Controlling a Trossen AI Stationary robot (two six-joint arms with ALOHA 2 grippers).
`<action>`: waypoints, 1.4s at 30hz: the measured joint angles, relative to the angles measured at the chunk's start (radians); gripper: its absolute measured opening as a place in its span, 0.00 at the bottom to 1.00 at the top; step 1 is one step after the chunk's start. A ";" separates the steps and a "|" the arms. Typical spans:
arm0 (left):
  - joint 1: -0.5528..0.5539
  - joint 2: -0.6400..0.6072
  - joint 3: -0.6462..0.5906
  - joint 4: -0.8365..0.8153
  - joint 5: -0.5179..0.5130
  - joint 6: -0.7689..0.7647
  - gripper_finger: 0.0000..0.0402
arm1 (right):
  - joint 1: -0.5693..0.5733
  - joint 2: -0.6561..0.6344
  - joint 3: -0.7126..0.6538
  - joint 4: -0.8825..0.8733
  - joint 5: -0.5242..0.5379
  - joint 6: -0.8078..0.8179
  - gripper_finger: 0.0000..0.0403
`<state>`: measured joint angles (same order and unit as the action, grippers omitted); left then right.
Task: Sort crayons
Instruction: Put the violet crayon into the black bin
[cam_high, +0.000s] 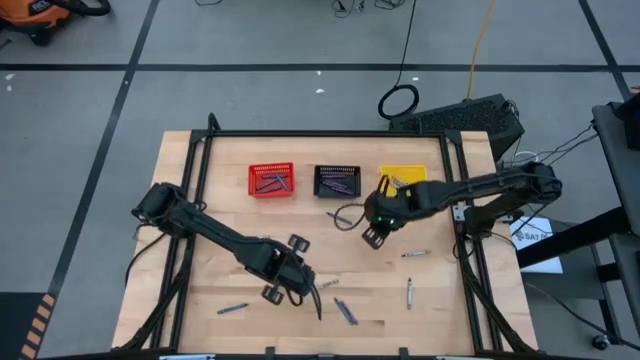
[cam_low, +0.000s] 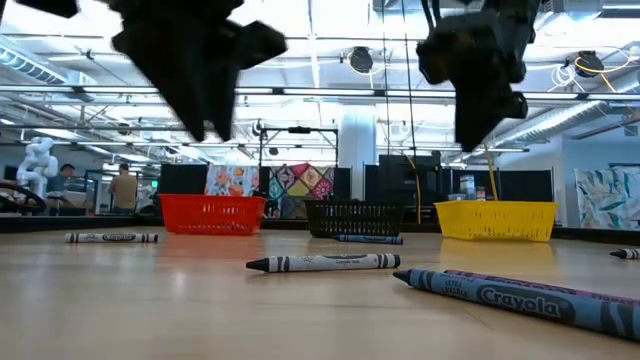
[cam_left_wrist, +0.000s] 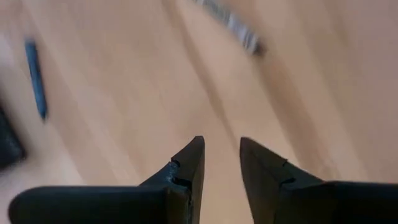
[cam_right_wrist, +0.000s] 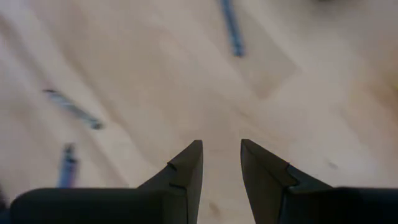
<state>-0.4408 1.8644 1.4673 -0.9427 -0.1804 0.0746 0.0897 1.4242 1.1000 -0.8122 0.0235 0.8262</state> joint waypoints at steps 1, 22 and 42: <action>0.000 -0.001 0.000 -0.026 -0.004 -0.014 0.24 | 0.017 0.000 0.000 0.026 0.000 0.008 0.24; 0.000 -0.162 -0.278 -0.055 0.008 -0.195 0.24 | 0.262 0.177 0.000 0.381 0.051 0.288 0.24; 0.011 -0.263 -0.284 -0.047 -0.063 -0.227 0.24 | 0.364 0.336 0.000 0.679 -0.079 0.342 0.24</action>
<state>-0.4297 1.6016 1.1835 -0.9894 -0.2436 -0.1524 0.4538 1.7607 1.1000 -0.1330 -0.0555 1.1686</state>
